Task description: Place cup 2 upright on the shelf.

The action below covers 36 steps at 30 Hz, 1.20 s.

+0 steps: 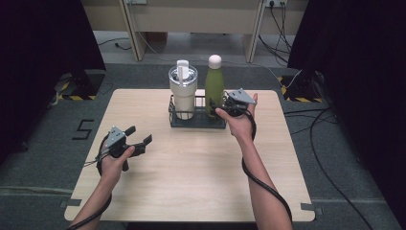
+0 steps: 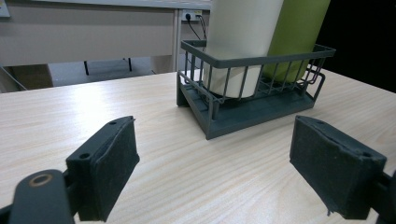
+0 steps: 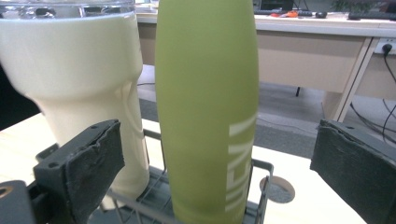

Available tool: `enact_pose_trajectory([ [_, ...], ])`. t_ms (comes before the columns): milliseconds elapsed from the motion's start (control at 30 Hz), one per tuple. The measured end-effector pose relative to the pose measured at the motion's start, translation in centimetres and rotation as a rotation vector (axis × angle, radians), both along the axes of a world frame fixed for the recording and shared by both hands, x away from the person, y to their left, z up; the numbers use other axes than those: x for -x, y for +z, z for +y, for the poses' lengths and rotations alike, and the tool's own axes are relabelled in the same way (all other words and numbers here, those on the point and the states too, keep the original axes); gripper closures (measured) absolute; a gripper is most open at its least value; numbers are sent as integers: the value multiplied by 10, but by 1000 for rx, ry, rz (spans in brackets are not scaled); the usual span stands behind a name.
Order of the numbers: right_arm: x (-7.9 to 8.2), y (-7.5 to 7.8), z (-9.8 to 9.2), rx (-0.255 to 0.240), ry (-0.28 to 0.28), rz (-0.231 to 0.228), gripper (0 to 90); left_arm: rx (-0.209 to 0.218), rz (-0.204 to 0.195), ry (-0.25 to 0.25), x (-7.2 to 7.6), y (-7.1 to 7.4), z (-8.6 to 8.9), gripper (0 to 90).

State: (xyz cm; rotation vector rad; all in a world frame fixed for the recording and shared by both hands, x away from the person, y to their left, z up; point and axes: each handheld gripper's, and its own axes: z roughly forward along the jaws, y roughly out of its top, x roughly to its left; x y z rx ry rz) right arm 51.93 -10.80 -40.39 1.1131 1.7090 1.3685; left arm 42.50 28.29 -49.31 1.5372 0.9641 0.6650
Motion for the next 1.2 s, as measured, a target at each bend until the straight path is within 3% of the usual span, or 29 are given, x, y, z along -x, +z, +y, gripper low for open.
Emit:
enact_pose_trajectory([
  [1200, 63, -44, -56, 17, -44, 59, 46, -8, 8, 3, 1, -2, 1, 143],
])
